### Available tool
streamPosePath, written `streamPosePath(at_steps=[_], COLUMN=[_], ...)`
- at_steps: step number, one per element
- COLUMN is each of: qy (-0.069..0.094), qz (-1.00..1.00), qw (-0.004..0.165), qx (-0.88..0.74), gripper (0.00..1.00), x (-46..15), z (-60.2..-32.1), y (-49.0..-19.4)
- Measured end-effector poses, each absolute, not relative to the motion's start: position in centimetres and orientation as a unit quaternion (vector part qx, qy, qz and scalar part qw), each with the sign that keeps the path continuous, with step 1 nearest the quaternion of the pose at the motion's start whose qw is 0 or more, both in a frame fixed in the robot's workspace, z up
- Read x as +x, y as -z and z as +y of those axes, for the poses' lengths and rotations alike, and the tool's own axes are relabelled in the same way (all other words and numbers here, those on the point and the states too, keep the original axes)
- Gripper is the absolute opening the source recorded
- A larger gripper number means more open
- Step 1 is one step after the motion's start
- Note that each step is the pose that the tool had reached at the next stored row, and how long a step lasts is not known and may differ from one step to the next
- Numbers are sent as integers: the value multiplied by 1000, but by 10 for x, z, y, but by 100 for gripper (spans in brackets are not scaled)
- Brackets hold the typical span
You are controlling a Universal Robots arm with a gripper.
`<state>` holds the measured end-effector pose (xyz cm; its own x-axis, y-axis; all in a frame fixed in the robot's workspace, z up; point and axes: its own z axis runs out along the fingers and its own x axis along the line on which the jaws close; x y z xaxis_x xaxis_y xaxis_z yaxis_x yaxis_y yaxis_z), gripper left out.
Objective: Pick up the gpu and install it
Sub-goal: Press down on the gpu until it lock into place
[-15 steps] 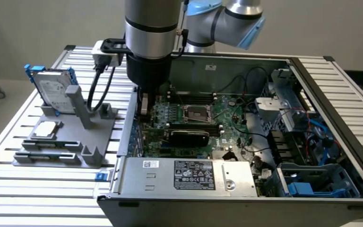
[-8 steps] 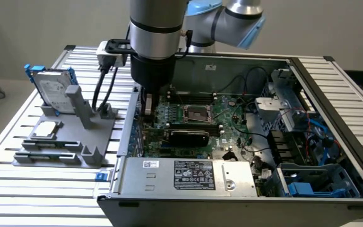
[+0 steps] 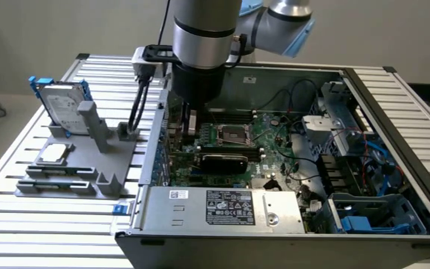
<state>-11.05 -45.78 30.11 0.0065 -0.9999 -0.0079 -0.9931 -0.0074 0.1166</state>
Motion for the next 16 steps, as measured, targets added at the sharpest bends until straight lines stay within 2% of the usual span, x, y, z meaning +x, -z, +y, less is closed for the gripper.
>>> streamPosePath(at_steps=[10,16], qy=[29,29], qz=[-704,-704], qw=[23,23], qx=[709,710], gripper=[11,11], x=[-94,-94], z=[-457,-457], y=[-305,-305])
